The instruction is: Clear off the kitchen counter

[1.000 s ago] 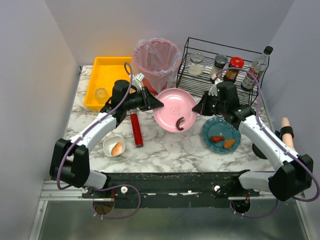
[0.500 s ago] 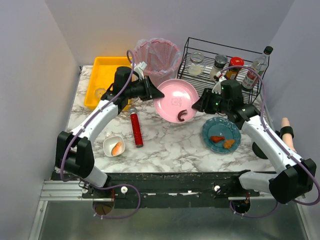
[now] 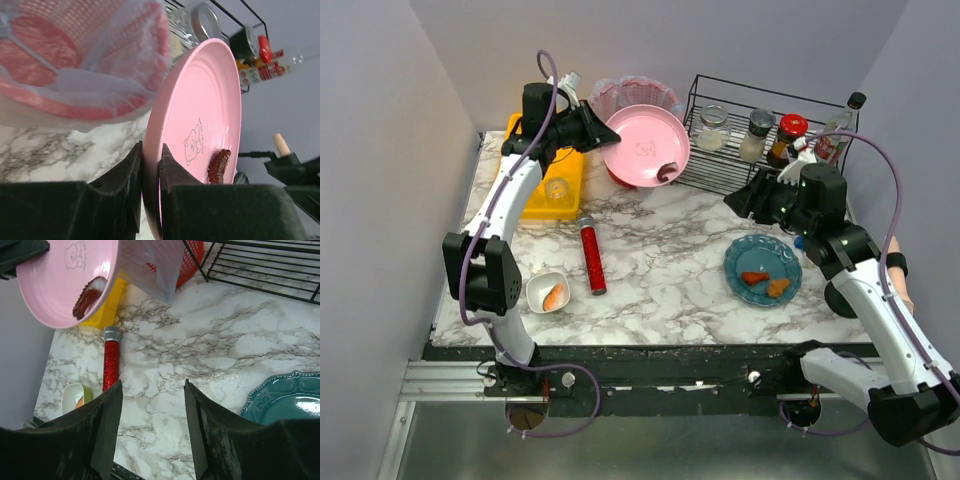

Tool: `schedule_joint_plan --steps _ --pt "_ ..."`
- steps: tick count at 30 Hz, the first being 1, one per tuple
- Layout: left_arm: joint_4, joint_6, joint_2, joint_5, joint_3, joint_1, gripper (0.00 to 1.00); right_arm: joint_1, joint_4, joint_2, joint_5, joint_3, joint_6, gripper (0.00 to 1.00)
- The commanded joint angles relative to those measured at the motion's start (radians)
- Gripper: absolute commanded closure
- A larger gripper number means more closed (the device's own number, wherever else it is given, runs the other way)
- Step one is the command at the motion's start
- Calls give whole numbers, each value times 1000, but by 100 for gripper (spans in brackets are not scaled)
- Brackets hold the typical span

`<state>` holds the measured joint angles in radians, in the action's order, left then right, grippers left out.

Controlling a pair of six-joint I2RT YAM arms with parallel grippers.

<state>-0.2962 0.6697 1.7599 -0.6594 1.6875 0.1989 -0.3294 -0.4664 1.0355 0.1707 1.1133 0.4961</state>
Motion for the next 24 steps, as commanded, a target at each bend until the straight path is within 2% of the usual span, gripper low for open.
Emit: schedule_joint_plan --steps 1,9,15,20,24 --pt "-46 13 65 38 96 -35 100 4 -48 -37 -46 -9 -5 39" --pt "-95 68 229 70 389 -116 100 6 -44 -40 -33 -56 13 39" --pt "-149 65 340 213 612 -154 100 7 -35 -46 -28 -95 21 39" --pt "-48 32 357 363 603 -148 100 7 -35 -51 -20 -110 15 39" --pt "-14 -112 357 547 606 -96 100 7 -35 -60 -22 -124 7 39"
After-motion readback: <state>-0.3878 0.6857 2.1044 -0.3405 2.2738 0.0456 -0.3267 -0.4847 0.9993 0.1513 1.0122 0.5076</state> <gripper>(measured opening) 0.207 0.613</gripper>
